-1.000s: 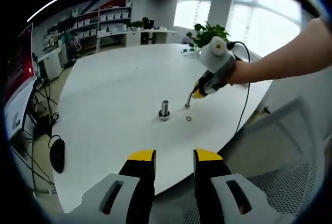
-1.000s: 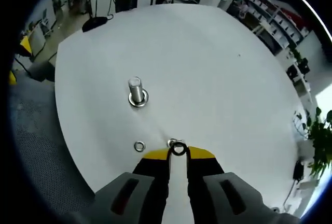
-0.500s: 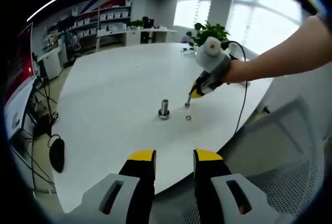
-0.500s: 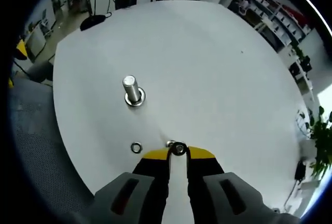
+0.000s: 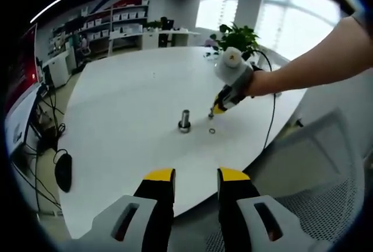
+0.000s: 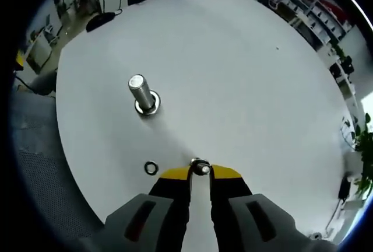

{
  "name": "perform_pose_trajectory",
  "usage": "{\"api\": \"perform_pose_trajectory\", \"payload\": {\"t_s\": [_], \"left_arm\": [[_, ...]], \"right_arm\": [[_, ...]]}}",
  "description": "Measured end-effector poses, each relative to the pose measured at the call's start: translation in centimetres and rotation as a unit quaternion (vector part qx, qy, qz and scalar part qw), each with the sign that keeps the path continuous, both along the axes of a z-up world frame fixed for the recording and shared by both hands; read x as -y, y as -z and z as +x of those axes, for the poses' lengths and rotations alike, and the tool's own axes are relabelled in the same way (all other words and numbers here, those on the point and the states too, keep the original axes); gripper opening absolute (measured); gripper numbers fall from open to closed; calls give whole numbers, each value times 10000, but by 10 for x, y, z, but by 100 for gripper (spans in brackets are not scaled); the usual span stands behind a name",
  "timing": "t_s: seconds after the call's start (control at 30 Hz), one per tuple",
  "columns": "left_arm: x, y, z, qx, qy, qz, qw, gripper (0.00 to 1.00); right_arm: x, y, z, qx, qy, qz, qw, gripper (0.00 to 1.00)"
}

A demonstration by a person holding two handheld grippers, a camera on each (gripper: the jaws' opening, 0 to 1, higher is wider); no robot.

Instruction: Place the washer onto the threaded stud by aligning its center hole with the stud, sliding it down to the base, and recovering from edge contact or off-axis alignment until the washer reaches the visible bottom stop.

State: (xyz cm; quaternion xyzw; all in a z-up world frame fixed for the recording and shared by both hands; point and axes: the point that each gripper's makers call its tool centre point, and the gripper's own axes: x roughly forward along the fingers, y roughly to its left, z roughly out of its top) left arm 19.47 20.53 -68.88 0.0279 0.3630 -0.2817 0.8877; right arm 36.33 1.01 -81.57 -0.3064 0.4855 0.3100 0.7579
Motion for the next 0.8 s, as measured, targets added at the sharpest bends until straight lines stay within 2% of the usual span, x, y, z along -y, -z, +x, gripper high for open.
{"api": "perform_pose_trajectory", "payload": {"t_s": [0.27, 0.37, 0.8], "left_arm": [[0, 1, 0, -39, -6, 4, 10000, 27], [0, 2, 0, -51, -1, 7, 10000, 27], [-1, 2, 0, -54, -10, 15, 10000, 27]], "right_arm": [[-3, 12, 0, -125, -89, -91, 9998, 14], [-4, 11, 3, -109, -6, 12, 9999, 14], [3, 10, -6, -222, 56, 12, 9997, 18]]}}
